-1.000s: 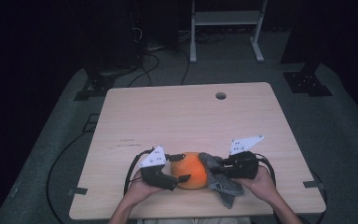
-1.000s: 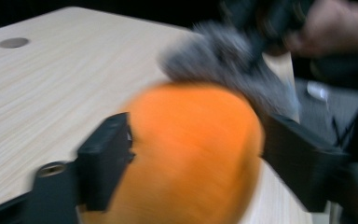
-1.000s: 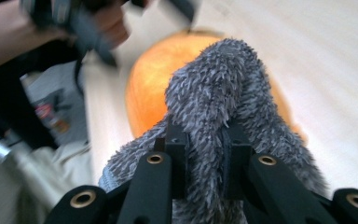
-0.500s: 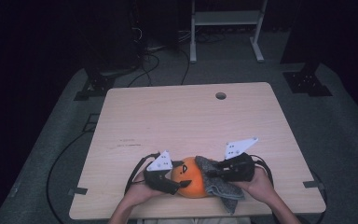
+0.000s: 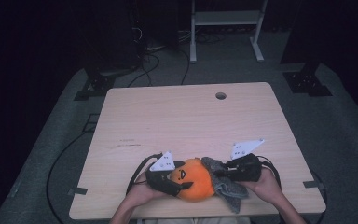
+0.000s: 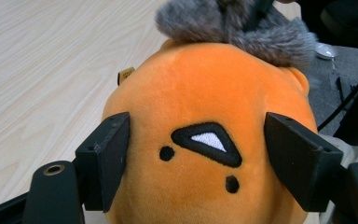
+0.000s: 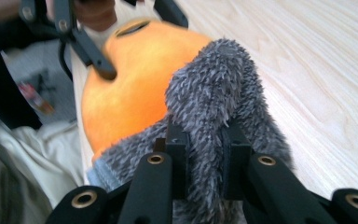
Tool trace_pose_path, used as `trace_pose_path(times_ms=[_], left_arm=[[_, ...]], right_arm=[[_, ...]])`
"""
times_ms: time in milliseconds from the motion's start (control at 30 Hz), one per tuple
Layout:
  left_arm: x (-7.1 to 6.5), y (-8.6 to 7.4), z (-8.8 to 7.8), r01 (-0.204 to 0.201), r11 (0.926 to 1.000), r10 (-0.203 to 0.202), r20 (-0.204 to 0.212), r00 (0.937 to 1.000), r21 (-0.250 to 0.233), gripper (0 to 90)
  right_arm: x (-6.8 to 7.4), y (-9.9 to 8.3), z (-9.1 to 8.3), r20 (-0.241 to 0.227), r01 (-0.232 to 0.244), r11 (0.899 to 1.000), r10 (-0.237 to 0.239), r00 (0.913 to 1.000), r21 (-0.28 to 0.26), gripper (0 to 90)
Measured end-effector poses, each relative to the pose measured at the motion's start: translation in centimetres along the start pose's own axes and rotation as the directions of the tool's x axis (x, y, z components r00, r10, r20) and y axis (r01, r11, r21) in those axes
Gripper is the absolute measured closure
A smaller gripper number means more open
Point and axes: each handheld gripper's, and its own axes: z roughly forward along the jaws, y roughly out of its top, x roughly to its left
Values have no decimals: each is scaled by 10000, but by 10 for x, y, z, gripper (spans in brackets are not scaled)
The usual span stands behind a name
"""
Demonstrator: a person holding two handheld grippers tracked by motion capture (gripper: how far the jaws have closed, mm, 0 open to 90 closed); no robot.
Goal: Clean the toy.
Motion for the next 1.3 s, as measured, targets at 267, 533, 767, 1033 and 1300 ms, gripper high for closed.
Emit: trace_pose_path(times_ms=[267, 533, 767, 1033, 1300], left_arm=[[-1, -6, -4, 75, 10000, -74, 79, 9999, -52, 247], [0, -5, -7, 102, 9999, -102, 156, 9998, -47, 219], [-1, -3, -5, -9, 9999, 10, 108, 9999, -126, 200], [1, -4, -5, 75, 9998, -70, 285, 9996, -184, 191], [4, 1, -9, 109, 9988, -99, 215, 9997, -473, 142]], right_arm=[[5, 14, 15, -533, 376, 9993, -379, 9979, -70, 763], [-22, -25, -26, 689, -669, 9977, 673, 9954, -68, 758], [-46, -51, -68, 1954, -1336, 9903, 1386, 9709, -383, 715], [-58, -68, -69, 2153, -1782, 9839, 1719, 9613, 101, 486], [-60, -70, -57, 2624, -1637, 9865, 1584, 9519, -18, 429]])
